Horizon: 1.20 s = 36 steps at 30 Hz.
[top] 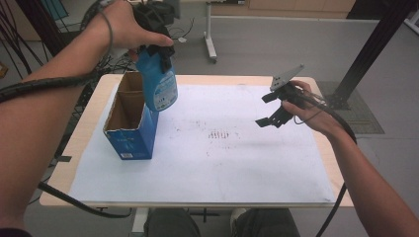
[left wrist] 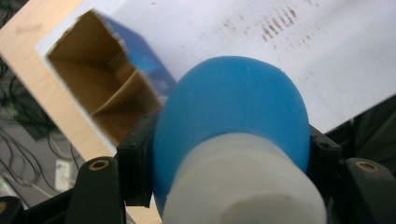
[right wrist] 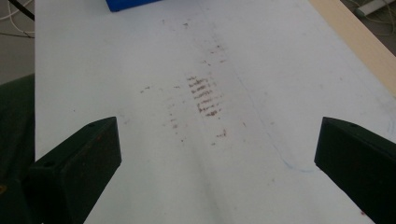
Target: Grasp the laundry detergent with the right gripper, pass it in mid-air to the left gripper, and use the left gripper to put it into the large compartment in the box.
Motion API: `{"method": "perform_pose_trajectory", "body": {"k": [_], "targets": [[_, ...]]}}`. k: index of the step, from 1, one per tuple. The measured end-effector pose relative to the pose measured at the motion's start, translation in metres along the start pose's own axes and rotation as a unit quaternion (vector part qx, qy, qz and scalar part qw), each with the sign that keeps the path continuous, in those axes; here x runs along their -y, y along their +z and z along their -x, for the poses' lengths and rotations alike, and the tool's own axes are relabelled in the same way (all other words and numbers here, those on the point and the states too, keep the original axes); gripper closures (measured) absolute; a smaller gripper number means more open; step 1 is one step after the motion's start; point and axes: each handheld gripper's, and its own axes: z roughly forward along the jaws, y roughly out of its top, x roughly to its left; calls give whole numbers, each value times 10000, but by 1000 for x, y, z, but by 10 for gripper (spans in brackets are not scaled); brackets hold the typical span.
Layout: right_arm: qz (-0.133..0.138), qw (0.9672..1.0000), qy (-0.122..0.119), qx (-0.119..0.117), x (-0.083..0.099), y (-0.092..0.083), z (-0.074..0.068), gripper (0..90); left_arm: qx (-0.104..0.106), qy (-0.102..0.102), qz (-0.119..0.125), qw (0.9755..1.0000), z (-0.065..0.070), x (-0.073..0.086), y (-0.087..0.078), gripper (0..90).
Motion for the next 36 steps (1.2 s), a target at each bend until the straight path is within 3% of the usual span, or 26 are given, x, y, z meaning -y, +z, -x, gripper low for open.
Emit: {"method": "perform_pose_trajectory", "body": {"k": [3, 6, 9, 13, 19, 24, 28, 32, 36], "targets": [[-103, 9999, 19, 57, 5, -9, 2, 3, -30, -359, -39, 9993, -13, 6, -12, 364], [-155, 9998, 23, 112, 9, -18, 4, 3, -24, -778, -5, 9970, -27, 12, -23, 364], [-197, 9997, 38, 160, 12, -26, 5, 3, -82, -1137, 2, 9935, -37, 16, -32, 364], [-230, 9995, 20, 220, 13, -33, 6, 3, -207, -1591, -52, 9870, -49, 18, -43, 364], [-291, 9991, -13, 321, 12, -41, 5, 3, -189, -2210, -14, 9751, -67, 18, -58, 364], [-345, 9986, -86, 391, 11, -44, 3, 3, -190, -2600, 81, 9654, -83, 22, -64, 364], [-363, 9985, -99, 399, 11, -45, 2, 3, -224, -2913, 99, 9563, -94, 27, -63, 364], [-343, 9986, -102, 396, 10, -46, 2, 3, -171, -3266, 122, 9449, -107, 37, -59, 364], [-341, 9986, -124, 382, 8, -46, 2, 3, -154, -3452, 64, 9384, -114, 44, -52, 364]]}}
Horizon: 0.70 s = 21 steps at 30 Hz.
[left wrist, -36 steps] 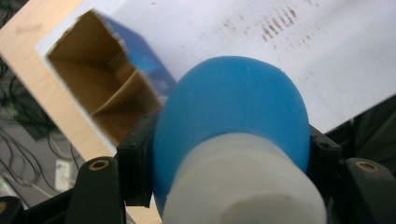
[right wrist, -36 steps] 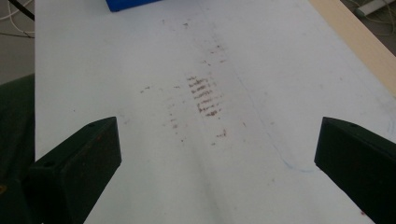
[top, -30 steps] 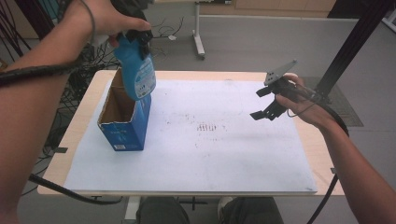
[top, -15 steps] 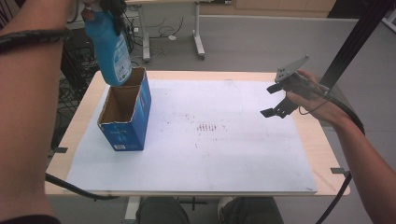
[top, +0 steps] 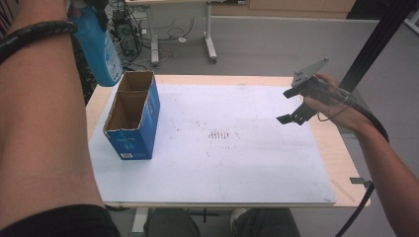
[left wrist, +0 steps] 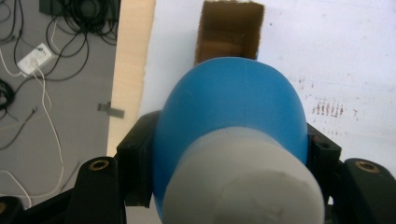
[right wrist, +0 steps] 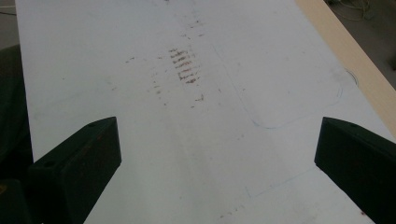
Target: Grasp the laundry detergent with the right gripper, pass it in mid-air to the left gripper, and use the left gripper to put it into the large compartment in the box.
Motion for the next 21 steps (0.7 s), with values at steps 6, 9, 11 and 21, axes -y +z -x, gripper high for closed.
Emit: {"method": "perform_pose_trajectory", "body": {"k": [6, 9, 11, 21], "targets": [[14, 10000, -41, -35, -4, 3, 0, 3, -42, -63, -77, 9999, -2, 0, 9, 364], [7, 10000, -69, -9, -4, 3, 0, 3, -24, -41, -84, 10000, -1, 0, 11, 364], [34, 10000, -72, 0, -4, 3, 0, 3, -17, -38, -84, 10000, 0, 0, 13, 364], [34, 10000, -84, 41, -6, -1, 1, 3, -22, -33, -77, 10000, 2, -1, 15, 365]]}}
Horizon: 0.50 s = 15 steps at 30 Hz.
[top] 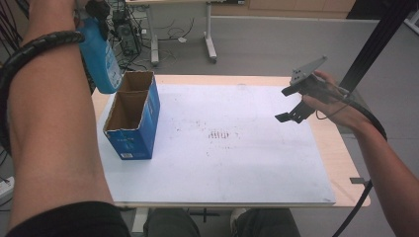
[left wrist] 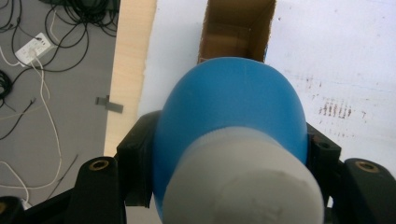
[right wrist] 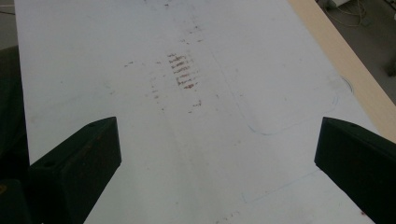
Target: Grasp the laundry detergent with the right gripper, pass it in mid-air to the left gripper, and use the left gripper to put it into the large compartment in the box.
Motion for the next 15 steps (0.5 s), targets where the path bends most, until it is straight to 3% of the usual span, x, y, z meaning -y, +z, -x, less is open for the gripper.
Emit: {"method": "perform_pose_trajectory", "body": {"k": [15], "targets": [[-100, 9999, -14, 27, 0, 1, -1, 3, 46, 20, 32, 10000, -2, 2, 7, 364]]}}
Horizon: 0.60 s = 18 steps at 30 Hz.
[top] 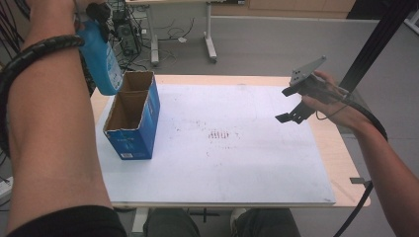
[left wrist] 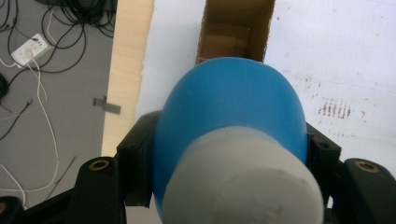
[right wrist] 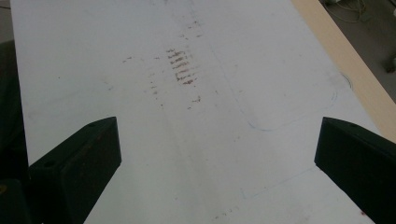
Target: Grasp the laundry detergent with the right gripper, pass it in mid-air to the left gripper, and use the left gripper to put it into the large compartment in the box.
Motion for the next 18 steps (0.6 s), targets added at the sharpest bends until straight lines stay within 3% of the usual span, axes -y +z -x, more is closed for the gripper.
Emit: {"method": "perform_pose_trajectory", "body": {"k": [9, 18], "targets": [[-61, 10000, -26, -26, -1, 4, 0, 3, 83, 20, 2, 10000, -3, 2, 15, 365], [-127, 9999, -62, -62, -2, 10, 0, 3, 142, 174, -196, 9996, 2, 5, 46, 365]]}}
